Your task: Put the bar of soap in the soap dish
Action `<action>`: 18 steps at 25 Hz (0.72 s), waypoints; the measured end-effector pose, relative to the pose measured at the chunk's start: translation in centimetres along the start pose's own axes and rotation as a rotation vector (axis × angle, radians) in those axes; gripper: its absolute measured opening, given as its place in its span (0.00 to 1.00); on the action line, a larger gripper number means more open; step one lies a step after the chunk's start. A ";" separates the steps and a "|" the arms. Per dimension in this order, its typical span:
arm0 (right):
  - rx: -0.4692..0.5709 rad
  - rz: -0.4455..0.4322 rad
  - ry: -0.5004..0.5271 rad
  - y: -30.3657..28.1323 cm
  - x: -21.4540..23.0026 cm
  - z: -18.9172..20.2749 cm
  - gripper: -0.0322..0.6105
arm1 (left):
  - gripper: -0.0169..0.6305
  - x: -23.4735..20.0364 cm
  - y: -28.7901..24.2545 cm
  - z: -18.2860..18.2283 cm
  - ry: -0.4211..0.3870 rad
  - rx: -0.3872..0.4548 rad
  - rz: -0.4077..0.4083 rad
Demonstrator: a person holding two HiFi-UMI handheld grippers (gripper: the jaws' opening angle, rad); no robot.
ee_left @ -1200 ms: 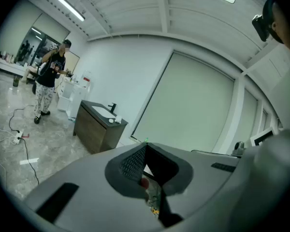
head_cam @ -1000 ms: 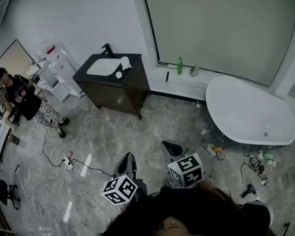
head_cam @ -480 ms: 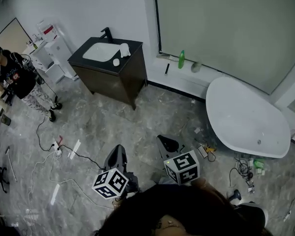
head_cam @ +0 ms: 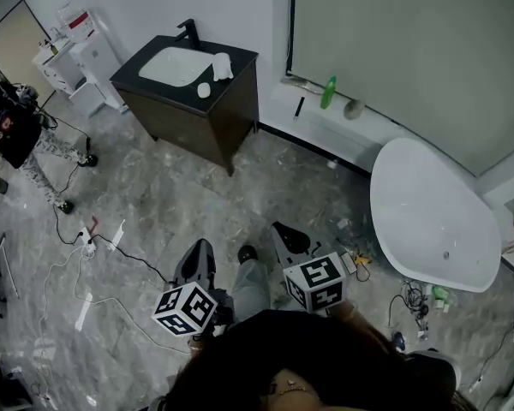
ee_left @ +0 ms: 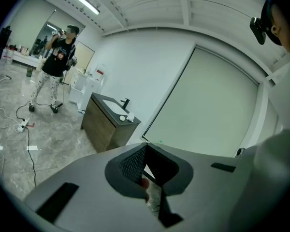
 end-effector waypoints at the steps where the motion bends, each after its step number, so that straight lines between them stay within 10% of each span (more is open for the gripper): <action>1: 0.001 0.006 0.001 -1.4 0.4 -0.6 0.08 | 0.02 -0.7 -1.5 -0.8 -0.004 -0.003 0.011; 18: 0.016 0.077 0.016 -22.2 7.1 -12.1 0.08 | 0.02 -7.3 -22.9 -13.8 -0.036 -0.066 0.142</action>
Point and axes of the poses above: the fingertips, and each gripper's own axes: y backward along the fingers, x to its right, z out of its underside, the point moved 10 cm from there along y, backward along the fingers, and after that the axes turned 4 degrees about z, right-handed, at the moved point
